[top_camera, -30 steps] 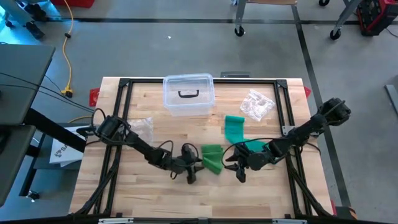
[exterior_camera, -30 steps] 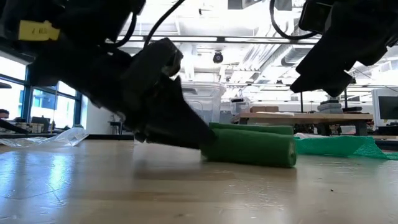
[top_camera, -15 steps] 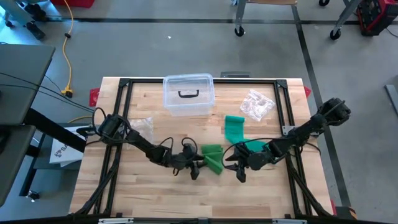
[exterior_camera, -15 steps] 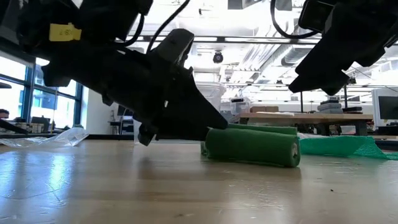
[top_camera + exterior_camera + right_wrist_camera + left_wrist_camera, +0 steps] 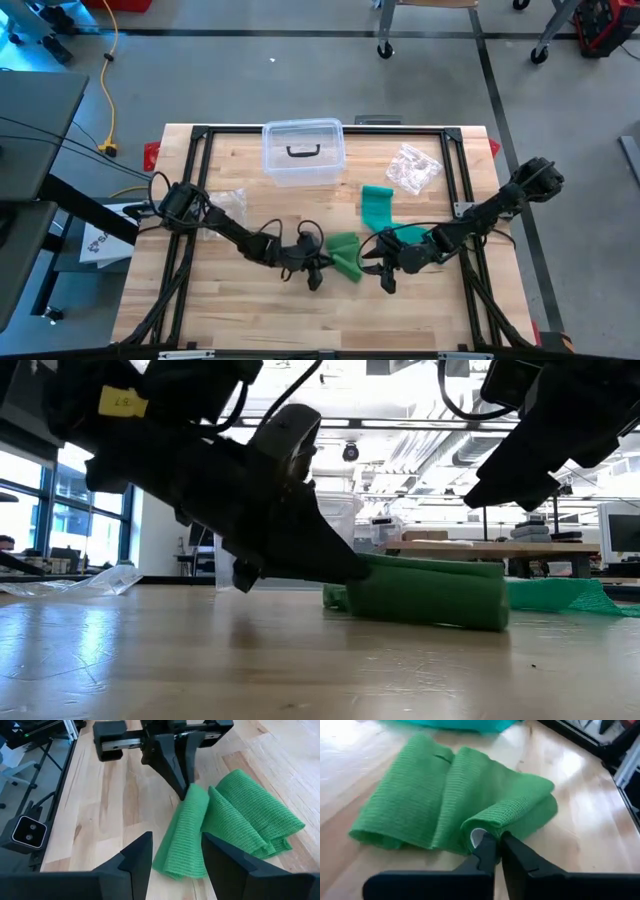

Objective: Roll bandage
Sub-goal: Roll the green bandage

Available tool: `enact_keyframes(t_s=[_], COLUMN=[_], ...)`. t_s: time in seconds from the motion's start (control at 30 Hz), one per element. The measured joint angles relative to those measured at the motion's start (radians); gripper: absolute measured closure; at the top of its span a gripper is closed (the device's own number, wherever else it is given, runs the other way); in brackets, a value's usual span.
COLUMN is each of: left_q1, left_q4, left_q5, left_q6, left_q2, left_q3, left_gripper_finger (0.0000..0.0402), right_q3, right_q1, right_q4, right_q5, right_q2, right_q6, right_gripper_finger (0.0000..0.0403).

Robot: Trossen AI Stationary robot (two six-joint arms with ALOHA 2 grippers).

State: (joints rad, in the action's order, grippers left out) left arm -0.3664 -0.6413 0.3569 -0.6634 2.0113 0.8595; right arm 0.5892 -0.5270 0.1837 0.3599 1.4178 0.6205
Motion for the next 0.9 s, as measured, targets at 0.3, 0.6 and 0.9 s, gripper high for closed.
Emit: enact_keyframes(t_s=[0.3, 0.6, 0.9], left_q1=[-0.132, -0.259, -0.322], left_q4=[0.151, 0.369, 0.378], left_q5=[0.005, 0.123, 0.062], left_q6=[-0.018, -0.092, -0.141], left_q2=[-0.149, -0.318, -0.296], left_q3=[0.090, 0.095, 0.094], left_gripper_finger=[0.0399, 0.0400, 0.0400], right_q3=[0.000, 0.000, 0.000], right_q1=[-0.010, 0.039, 0.157], right_q4=[0.007, 0.068, 0.061], right_q5=[0.053, 0.038, -0.019], right_q2=[0.000, 0.004, 0.157], right_q6=[-0.017, -0.019, -0.057], right_gripper_finger=[0.0240, 0.0240, 0.0240])
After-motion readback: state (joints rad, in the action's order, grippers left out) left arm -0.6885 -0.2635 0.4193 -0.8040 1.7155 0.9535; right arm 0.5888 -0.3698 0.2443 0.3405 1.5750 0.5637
